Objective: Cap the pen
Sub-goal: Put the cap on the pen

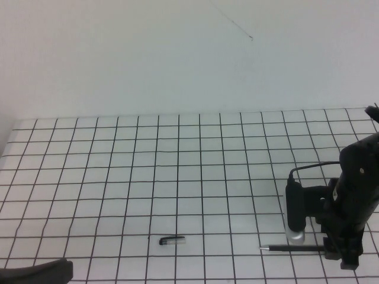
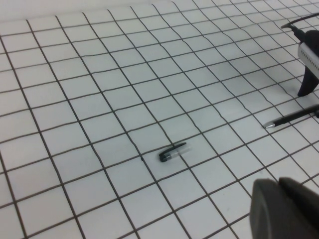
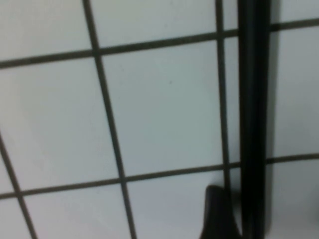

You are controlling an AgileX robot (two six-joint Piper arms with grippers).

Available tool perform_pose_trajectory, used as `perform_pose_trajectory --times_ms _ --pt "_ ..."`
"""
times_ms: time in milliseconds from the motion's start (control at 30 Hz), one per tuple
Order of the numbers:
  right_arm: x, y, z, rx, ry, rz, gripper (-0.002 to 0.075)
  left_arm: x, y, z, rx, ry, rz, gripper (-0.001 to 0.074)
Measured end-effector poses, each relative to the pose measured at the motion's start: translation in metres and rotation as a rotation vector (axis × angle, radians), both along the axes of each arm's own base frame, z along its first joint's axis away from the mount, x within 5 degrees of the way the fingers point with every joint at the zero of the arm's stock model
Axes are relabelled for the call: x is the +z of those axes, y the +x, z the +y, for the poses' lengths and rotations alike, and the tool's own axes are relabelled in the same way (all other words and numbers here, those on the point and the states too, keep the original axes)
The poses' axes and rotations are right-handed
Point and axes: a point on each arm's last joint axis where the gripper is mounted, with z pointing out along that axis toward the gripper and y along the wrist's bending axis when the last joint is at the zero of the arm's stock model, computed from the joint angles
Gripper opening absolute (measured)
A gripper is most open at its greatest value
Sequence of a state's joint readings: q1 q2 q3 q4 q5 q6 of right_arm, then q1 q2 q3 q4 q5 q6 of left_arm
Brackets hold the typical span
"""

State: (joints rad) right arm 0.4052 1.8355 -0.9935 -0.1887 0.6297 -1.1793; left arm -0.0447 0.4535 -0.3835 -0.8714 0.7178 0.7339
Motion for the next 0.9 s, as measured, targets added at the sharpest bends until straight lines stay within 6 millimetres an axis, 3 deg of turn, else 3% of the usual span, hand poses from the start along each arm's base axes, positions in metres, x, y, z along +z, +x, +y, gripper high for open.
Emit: perform_pose_trajectory --times_ms 233,600,900 --pt "-0.0017 -0.0003 -0.0002 -0.003 -0.006 0.013 0.0372 0.0001 0.0001 0.0001 0.002 0.000 -0.001 0.0000" --pt "-0.0019 0.0003 -0.0013 0.018 -0.023 0.009 0.0068 0.0002 0.0003 0.0002 0.003 0.000 -0.003 0.0000" --pt "-0.0018 0.0007 -0.0013 0.021 -0.024 0.005 0.0061 0.0002 0.0003 0.0002 0.003 0.000 -0.003 0.0000"
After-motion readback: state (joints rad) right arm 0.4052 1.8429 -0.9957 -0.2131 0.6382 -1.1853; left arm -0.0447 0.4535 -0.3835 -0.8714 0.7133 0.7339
